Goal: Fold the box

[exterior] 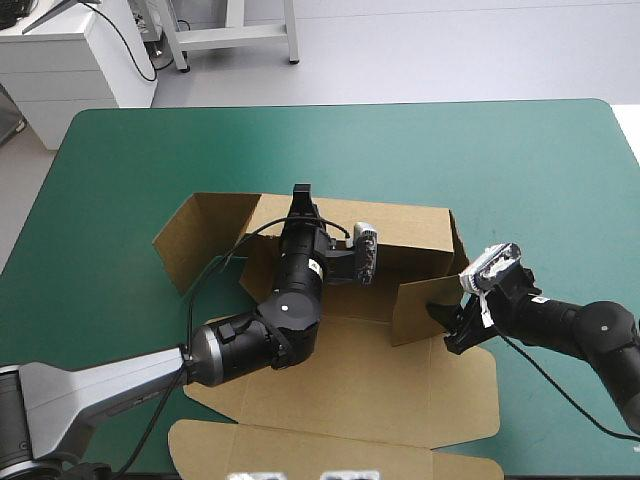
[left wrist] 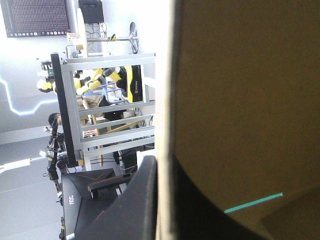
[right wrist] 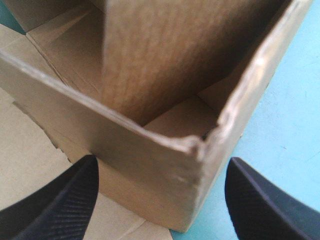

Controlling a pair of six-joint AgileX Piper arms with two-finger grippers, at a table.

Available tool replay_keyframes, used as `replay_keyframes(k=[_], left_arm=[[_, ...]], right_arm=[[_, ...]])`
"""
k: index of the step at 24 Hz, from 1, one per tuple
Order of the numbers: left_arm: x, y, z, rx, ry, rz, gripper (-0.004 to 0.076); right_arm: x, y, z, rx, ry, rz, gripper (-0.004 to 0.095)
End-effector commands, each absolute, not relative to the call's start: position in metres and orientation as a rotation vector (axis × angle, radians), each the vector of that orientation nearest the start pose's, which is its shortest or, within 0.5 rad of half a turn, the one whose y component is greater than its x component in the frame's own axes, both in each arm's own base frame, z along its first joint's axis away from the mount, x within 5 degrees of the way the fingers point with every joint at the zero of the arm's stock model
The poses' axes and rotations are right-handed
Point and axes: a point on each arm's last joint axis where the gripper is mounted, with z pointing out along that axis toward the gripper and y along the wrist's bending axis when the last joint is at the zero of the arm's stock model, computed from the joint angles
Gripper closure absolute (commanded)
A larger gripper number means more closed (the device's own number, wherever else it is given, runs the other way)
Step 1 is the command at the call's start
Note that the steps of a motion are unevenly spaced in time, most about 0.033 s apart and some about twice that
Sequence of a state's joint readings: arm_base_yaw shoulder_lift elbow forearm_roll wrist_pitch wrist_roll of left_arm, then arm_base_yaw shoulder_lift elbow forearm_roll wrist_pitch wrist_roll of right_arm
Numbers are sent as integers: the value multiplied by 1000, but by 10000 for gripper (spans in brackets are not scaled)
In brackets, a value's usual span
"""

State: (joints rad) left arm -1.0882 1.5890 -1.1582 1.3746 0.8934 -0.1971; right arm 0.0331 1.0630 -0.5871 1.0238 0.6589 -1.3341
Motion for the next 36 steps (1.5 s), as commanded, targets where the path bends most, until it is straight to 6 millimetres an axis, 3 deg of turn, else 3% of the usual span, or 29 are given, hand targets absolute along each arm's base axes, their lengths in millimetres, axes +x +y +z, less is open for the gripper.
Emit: replay_keyframes(k=[1, 11, 20, 29, 36], left_arm=[[215, -262, 331, 1450, 1330, 913, 731], [214, -263, 331, 1434, 1340, 889, 731], [215, -262, 331, 1431, 1344, 895, 731], [215, -262, 331, 1431, 1344, 895, 731], [215, -262, 331, 1430, 1345, 896, 731]], right_arm=[[192, 57, 273, -677, 2067, 493, 252], [182, 54, 288, -566, 2038, 482, 355], [181, 74, 287, -543, 2037, 396, 374], [175, 91, 287, -451, 2075, 419, 420], [177, 92, 288, -388, 2062, 402, 452]])
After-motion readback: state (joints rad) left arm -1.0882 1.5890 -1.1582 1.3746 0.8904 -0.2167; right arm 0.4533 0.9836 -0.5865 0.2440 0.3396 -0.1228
